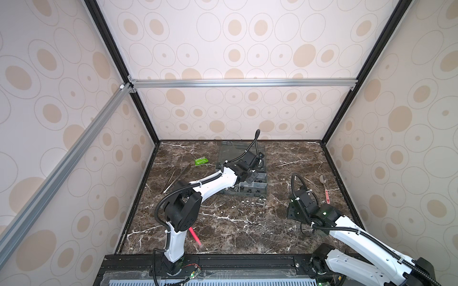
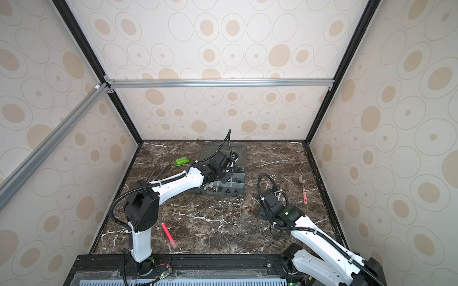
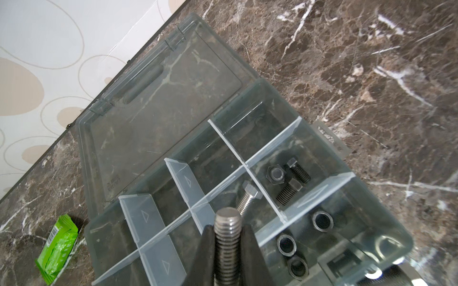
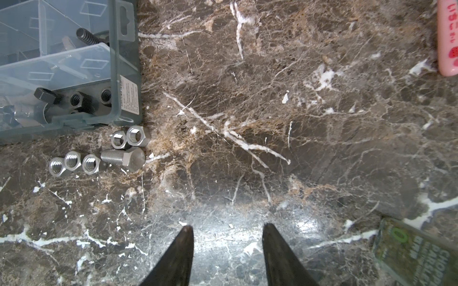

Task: Sort the screws and nuts into containers
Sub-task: 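Carry the silver bolt with the left gripper into an organizer compartment and release, then withdraw the left gripper from the organizer back toward the robot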

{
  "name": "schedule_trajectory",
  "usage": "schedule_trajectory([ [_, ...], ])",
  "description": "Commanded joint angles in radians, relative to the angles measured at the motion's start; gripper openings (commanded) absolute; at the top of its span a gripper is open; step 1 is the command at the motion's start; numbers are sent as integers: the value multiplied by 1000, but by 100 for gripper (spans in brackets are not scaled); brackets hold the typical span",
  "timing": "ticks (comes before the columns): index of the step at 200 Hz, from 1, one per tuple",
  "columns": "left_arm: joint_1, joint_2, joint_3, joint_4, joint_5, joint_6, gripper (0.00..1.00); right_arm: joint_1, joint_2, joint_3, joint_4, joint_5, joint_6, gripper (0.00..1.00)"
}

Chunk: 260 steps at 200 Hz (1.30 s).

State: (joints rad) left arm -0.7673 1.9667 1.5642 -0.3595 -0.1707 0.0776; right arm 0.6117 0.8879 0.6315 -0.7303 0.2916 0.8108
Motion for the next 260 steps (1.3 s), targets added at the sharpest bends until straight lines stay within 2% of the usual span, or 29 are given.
schedule_trajectory([
  [1, 11, 27, 51, 39, -13, 82, 5, -4, -28, 1, -48, 18, 28, 49],
  [45, 24, 57, 40, 65, -15, 90, 5, -4, -72, -18, -52, 35, 37, 49],
  [81, 29, 70, 32, 73, -3, 94, 11, -5, -78, -18, -59, 35, 38, 49],
  [103, 31, 74, 22, 74, -4, 91, 17, -4, -79, -18, -61, 36, 38, 49],
  [136, 32, 66, -5, 81, -10, 81, 33, -4, -76, -13, -58, 35, 34, 49],
  [176, 34, 38, -38, 94, -12, 62, 37, -4, -63, -4, -57, 37, 27, 49],
  [218, 39, -42, -92, 117, 3, 4, 37, -4, -39, 3, -45, 31, 21, 49],
  [260, 42, -209, -245, 205, 49, -107, 37, -4, -17, -1, -25, 27, 13, 50],
])
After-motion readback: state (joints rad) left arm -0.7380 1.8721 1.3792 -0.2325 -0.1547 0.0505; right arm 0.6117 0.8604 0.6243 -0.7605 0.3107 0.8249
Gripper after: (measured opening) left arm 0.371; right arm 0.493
